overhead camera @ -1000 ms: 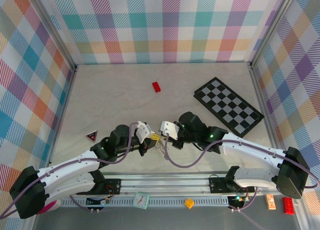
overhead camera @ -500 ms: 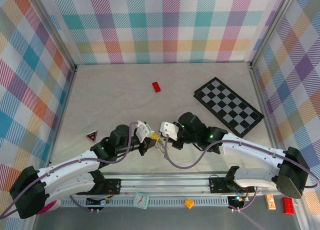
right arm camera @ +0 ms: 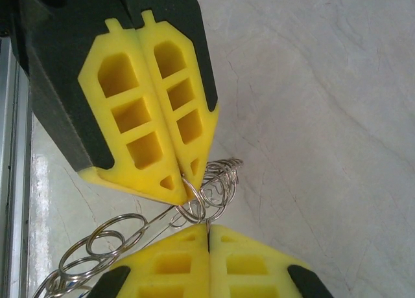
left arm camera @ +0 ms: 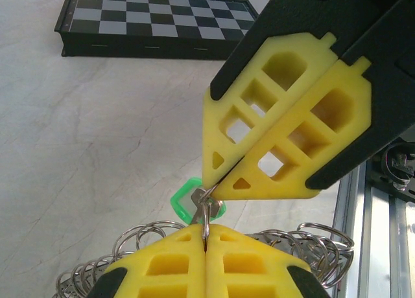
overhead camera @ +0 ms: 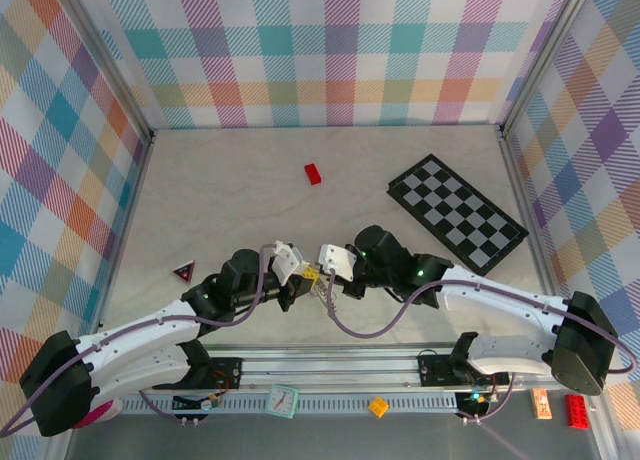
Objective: Put the keys on the keyring
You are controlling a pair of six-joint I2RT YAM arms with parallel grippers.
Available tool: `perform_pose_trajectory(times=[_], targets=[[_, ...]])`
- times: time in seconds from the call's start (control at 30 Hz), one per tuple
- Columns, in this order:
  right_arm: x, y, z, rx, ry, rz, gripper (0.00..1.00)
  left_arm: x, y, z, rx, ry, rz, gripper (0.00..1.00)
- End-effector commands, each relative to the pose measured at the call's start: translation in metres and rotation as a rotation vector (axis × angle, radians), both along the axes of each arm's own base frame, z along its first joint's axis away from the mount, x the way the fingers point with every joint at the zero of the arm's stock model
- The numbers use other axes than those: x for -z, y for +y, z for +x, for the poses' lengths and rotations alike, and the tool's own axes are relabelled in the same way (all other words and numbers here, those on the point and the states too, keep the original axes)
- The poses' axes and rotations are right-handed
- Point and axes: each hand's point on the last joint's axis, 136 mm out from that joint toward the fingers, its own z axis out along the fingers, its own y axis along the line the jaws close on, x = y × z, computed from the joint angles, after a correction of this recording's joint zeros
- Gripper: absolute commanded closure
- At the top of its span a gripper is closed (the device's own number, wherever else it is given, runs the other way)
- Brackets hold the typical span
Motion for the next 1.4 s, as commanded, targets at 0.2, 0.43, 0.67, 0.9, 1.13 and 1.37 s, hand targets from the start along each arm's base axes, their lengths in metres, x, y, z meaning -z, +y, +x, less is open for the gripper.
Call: perform_pose_trajectory(times=[0.2, 0.43, 0.67, 0.9, 1.13, 1.37], targets=[[-0.011, 0.009, -0.004, -0.034, -0.010, 0.041, 1.00, -0.028, -0.007, 0.004, 0.004, -0.045, -0.061, 1.00], [-0.010, 0.010, -0.010, -0.061, 0.002, 0.040, 1.00, -0.027, -0.006, 0.005, -0.005, -0.046, -0.057, 1.00], [-0.007, 0.003, 0.005, 0.016, -0.046, -0.006, 1.00, -0.027, -0.006, 0.007, -0.012, -0.043, -0.056, 1.00], [-0.012, 0.002, 0.005, 0.020, -0.060, 0.014, 1.00, -0.027, -0.006, 0.007, -0.012, -0.041, -0.056, 1.00], [-0.009, 0.005, -0.004, -0.024, -0.024, 0.023, 1.00, -0.028, -0.006, 0.007, -0.014, -0.043, -0.057, 1.00], [-0.009, 0.007, -0.010, -0.050, -0.008, 0.028, 1.00, -0.027, -0.007, 0.007, -0.014, -0.043, -0.057, 1.00]])
